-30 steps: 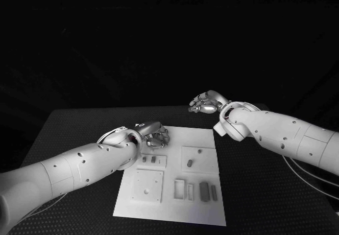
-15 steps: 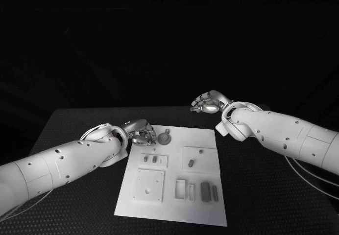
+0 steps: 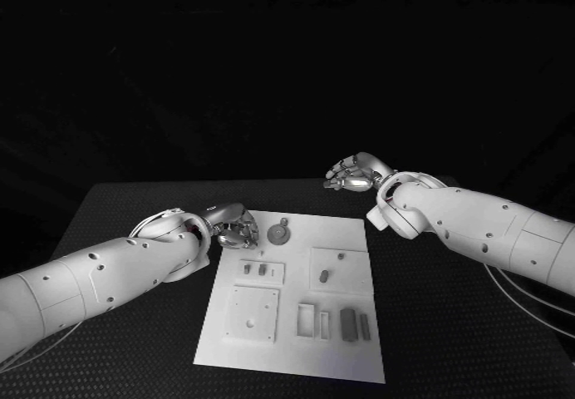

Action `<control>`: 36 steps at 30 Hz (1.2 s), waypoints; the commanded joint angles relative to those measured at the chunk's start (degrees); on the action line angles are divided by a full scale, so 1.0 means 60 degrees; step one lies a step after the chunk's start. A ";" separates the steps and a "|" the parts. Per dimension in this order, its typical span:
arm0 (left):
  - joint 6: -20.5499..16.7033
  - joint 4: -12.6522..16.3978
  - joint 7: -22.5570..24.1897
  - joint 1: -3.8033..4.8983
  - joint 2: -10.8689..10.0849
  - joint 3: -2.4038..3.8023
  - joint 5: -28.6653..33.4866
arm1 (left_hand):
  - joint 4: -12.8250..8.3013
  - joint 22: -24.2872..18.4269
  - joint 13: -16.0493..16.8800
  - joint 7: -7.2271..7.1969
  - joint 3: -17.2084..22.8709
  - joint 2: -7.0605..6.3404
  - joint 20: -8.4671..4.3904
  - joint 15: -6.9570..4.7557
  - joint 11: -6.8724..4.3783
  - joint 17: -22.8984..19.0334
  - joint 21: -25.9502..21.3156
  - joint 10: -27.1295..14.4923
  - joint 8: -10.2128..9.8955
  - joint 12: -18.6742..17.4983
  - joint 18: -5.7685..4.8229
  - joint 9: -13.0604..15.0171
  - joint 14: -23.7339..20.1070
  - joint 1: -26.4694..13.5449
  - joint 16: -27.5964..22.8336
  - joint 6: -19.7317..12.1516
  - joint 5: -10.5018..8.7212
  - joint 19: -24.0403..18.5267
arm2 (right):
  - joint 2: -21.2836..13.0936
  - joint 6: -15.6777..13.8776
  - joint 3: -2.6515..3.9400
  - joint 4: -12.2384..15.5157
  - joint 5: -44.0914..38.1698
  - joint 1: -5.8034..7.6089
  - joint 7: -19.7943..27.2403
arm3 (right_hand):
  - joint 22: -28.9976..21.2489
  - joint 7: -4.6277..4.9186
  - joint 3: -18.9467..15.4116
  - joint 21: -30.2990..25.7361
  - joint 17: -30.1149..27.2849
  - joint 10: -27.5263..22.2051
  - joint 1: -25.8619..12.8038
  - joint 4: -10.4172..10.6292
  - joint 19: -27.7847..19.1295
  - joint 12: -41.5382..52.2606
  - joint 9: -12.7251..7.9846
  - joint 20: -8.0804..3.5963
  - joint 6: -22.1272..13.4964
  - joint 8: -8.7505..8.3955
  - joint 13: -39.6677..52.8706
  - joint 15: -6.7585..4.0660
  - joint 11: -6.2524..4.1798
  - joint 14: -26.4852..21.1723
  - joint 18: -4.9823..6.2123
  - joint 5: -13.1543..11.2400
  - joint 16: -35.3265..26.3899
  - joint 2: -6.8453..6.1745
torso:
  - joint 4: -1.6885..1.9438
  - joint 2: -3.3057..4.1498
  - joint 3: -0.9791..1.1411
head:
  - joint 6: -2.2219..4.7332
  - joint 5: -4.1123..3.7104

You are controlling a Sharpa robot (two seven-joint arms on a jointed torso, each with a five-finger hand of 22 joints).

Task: Assemble the parts on the task board

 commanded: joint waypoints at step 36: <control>0.0326 -0.0310 0.0133 -0.0063 0.0347 -0.0204 -0.0563 | -0.0049 0.0183 0.0013 -0.0013 0.0012 0.0119 -0.0482 -0.0066 -0.0001 0.0016 0.0068 0.0058 0.0041 -0.0050 0.0159 -0.0001 0.0052 0.0050 0.0073 0.0061 0.0013 0.0076 | 0.0028 0.0095 0.0004 0.0023 0.0000 -0.0005 0.0102 | 0.0028 0.0068 -0.0094 -0.0084 -0.0034 0.0073 0.0075 -0.0008 0.0040 -0.0063 -0.0039 0.0055 -0.0043 -0.0037 -0.0049 0.0000 -0.0014 0.0065 -0.0090 0.0059 -0.0081 -0.0065 | -0.0016 0.0000 0.0016 | -0.0071 0.0000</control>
